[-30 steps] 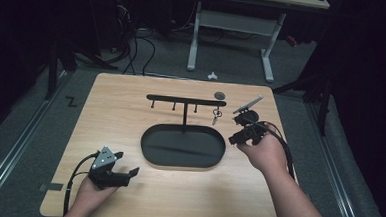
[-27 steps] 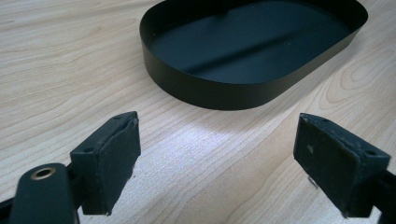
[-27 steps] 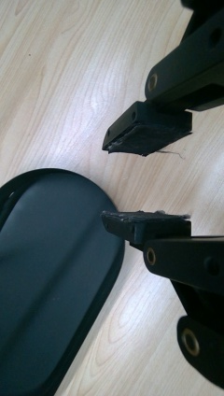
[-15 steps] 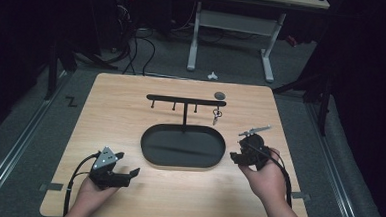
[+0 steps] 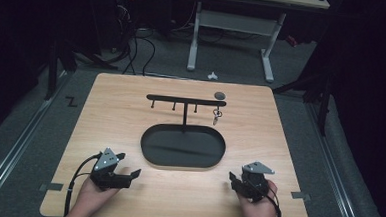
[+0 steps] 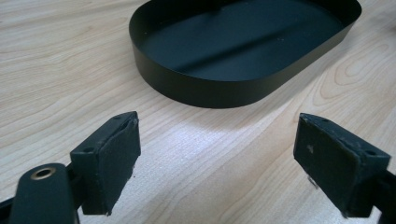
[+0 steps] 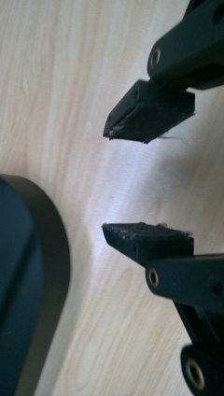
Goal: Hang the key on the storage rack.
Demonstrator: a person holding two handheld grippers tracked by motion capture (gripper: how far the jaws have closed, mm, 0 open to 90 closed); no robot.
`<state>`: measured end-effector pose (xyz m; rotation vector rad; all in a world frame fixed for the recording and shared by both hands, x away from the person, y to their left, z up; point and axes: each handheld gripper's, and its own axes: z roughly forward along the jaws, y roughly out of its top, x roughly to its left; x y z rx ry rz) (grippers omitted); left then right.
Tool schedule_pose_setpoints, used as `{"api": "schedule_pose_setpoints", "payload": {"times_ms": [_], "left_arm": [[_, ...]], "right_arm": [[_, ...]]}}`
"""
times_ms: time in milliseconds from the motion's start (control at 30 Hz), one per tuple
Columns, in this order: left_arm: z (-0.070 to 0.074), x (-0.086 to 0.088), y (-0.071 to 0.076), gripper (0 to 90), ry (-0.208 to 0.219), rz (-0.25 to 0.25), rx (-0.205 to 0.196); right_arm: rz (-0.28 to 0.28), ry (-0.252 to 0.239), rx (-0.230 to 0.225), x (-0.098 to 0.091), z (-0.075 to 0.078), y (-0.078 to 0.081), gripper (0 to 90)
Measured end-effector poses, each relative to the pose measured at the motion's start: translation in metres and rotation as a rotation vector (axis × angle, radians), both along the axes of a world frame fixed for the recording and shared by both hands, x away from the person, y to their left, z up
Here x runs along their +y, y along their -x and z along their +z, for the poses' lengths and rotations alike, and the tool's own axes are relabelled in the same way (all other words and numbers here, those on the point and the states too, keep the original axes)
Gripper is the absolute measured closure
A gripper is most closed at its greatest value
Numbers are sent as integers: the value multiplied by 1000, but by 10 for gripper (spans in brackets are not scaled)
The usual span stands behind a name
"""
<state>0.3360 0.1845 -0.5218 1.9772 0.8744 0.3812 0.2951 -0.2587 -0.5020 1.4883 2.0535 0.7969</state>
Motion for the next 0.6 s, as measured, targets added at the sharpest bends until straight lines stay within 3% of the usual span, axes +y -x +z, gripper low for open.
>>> {"api": "schedule_pose_setpoints", "payload": {"times_ms": [167, 200, 233, 300, 433, 467, 600], "left_arm": [[-2, -4, 1, 152, -12, -6, 10], [-3, -4, 1, 152, -13, -5, 10], [-3, -5, 1, 152, -12, -4, 11], [-4, -8, 0, 152, -15, -8, 17], [-5, -10, 0, 152, -30, -8, 21], [-6, -11, 0, 152, -34, -6, 19], [-6, -11, 0, 152, -37, -4, 20]], "right_arm": [[-13, -5, -63, -2, -16, 14, 386], [-8, -39, -70, -6, -17, 18, 339], [-9, -42, -76, -8, -15, 18, 316], [-4, -17, -104, -11, -15, 19, 285], [-20, -37, -81, -17, -22, 16, 256], [-27, -51, -56, -18, -25, 14, 248], [-19, -50, -60, -16, -25, 13, 248]]}}
